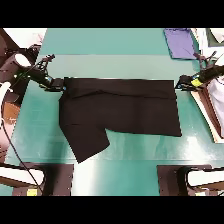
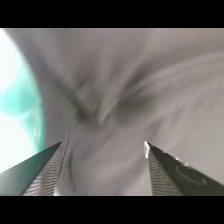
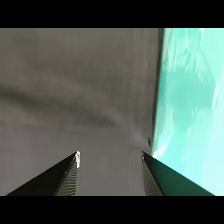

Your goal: Fold the shirts.

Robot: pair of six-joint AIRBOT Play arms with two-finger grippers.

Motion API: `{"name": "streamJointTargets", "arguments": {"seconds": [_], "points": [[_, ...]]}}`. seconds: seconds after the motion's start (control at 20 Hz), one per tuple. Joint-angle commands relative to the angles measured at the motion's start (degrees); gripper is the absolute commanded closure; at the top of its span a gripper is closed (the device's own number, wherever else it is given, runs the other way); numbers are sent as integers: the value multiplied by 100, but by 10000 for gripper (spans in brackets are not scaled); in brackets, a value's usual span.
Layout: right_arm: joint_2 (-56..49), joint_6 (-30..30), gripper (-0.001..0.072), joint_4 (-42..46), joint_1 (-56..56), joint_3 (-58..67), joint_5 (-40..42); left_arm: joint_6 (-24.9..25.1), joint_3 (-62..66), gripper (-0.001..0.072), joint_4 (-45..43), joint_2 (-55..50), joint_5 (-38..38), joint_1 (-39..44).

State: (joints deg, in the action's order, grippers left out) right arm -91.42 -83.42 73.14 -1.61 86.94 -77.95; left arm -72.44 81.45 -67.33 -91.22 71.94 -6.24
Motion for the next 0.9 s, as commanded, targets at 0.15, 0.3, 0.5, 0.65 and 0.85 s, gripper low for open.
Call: {"name": "streamJointTargets", "arguments": {"seconds": [0.15, 0.3, 0.5, 0.65, 0.85], "points": [[1104, 363, 308, -15, -304, -404, -839, -476, -2103, 93, -120, 1663, 643, -256], [1672, 507, 403, -22, -337, -1084, -509, -525, -3672, 93, 286, 2608, 411, -256], [1958, 619, 403, -50, -339, -1591, -448, -562, -4922, 93, 695, 3303, 284, -256], [1961, 706, 404, -358, -343, -1624, -433, -503, -5344, 93, 1141, 3329, 24, -256], [1961, 750, 404, -610, -343, -1622, -404, -505, -5641, 94, 1307, 3324, -446, -256]]}}
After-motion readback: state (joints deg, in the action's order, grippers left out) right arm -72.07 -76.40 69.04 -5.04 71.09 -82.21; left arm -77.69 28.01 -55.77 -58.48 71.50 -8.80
